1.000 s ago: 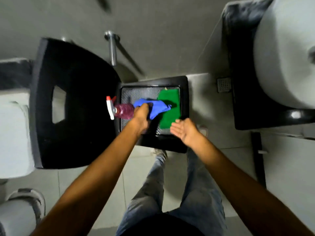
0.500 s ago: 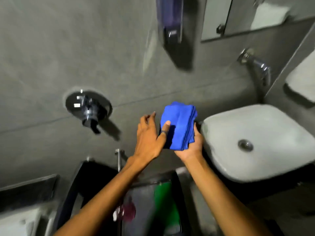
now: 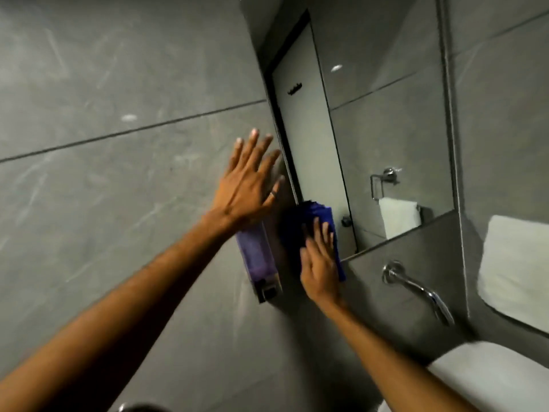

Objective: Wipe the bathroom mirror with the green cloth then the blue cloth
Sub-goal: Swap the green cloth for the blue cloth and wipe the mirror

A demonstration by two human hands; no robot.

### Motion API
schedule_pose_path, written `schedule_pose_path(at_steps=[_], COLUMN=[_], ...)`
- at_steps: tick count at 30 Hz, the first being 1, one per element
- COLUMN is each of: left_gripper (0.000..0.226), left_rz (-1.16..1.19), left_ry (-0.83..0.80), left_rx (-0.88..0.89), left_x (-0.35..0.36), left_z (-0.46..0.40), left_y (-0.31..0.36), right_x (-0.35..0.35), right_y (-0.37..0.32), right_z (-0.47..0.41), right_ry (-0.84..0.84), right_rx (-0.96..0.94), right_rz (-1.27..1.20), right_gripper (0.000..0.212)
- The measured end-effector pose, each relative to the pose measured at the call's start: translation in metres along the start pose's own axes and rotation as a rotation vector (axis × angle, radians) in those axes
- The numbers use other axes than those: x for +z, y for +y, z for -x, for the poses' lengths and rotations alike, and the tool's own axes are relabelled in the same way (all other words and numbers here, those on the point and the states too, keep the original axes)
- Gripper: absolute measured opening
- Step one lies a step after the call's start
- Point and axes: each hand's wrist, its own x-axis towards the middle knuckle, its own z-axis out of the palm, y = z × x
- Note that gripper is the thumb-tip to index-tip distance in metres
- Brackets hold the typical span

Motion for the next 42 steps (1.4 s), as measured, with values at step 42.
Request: schedule_pose_path(at_steps=[42], left_gripper=[0.074], left_rz=[-0.264], left_ry=[0.179], left_rx=[-0.09], left_x=[0.025], left_z=[-0.036], left_y=[-0.038], right_x=[-0.007], right_y=[-0.002], right_z=[-0.117], right_ry=[-0.017], right_rx=[-0.461], right_rz=[0.48], right_gripper=[0.061])
